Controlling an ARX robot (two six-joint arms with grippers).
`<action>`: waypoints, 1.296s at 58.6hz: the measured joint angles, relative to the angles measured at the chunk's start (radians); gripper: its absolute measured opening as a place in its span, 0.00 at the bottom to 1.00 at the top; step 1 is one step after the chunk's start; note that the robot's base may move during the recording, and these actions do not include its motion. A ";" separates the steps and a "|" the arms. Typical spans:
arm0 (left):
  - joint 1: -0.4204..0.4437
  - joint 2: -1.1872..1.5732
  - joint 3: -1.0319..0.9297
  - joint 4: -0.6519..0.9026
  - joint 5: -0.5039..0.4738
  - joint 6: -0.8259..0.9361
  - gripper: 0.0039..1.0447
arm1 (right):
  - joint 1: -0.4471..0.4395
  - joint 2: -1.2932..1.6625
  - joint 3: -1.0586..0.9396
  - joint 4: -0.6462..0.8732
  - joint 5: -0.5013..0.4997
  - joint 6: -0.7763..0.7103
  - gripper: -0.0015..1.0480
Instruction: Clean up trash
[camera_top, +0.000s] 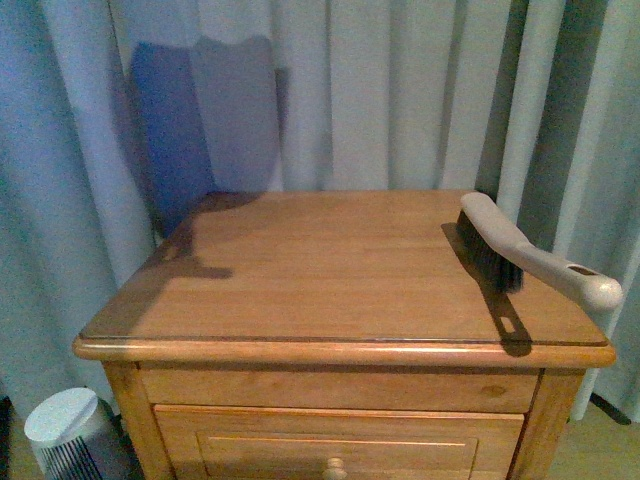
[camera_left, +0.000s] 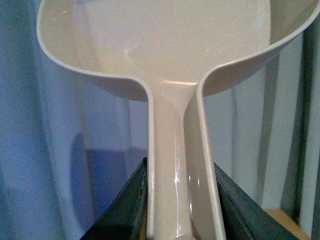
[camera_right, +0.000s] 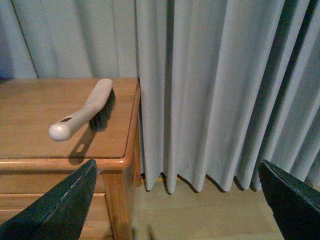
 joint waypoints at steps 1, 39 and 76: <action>0.000 -0.027 -0.018 0.009 0.005 0.000 0.27 | 0.000 0.000 0.000 0.000 0.000 0.000 0.93; 0.139 -0.685 -0.439 -0.116 0.210 -0.099 0.27 | 0.141 0.109 0.027 -0.041 0.402 -0.056 0.93; 0.141 -0.687 -0.439 -0.116 0.219 -0.114 0.27 | 0.355 1.340 0.990 -0.253 0.267 0.336 0.93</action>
